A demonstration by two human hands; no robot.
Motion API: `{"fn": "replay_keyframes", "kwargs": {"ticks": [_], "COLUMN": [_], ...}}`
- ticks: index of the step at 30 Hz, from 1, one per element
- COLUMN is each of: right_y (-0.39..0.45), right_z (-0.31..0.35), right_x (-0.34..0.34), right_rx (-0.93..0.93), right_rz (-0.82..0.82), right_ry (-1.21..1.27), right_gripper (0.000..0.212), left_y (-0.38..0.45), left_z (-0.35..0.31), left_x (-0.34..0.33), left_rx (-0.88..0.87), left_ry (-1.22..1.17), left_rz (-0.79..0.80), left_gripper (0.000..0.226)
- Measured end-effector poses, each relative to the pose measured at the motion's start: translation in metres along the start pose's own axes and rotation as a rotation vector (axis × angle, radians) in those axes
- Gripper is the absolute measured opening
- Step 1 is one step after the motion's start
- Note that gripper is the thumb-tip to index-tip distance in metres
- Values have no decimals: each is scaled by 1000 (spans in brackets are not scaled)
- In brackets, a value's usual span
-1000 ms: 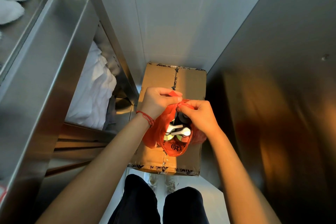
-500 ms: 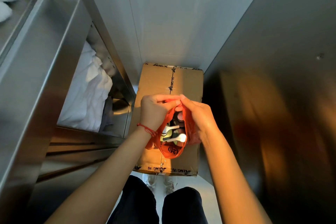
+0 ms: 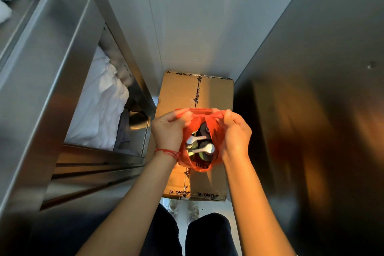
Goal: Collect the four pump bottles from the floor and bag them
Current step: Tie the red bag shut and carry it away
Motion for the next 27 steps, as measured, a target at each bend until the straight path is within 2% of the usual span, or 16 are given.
{"fn": "replay_keyframes", "kwargs": {"ticks": [4, 7, 14, 16, 18, 22, 27], "right_y": [13, 18, 18, 12, 7, -1, -6], "right_z": [1, -2, -1, 3, 10, 30, 42], "right_x": [24, 37, 35, 34, 32, 17, -10], "right_rx": [-112, -145, -126, -69, 29, 261, 452], "right_rz": [-135, -161, -196, -126, 6, 239, 374], "right_ry": [349, 341, 374, 341, 257, -68, -334], "right_gripper": [23, 20, 14, 17, 19, 20, 11], "left_y": [4, 0, 3, 4, 6, 10, 6], "left_z": [20, 30, 26, 21, 11, -22, -50], "left_x": [26, 38, 39, 41, 42, 30, -8], "left_rx": [225, 276, 275, 234, 120, -141, -263], "left_ry": [-167, -188, -209, -195, -143, 51, 164], "left_rz": [-60, -81, -57, -35, 4, 86, 223], "left_gripper": [14, 10, 14, 12, 15, 24, 17]}}
Point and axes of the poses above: each hand's wrist, its own y-axis towards the middle knuckle, its own x-axis out of the back of the hand, z = x × y, the point moved 3 cm from there along y, towards the middle knuckle, and after that the axes turned 10 degrees about y, right-handed, at the moved point
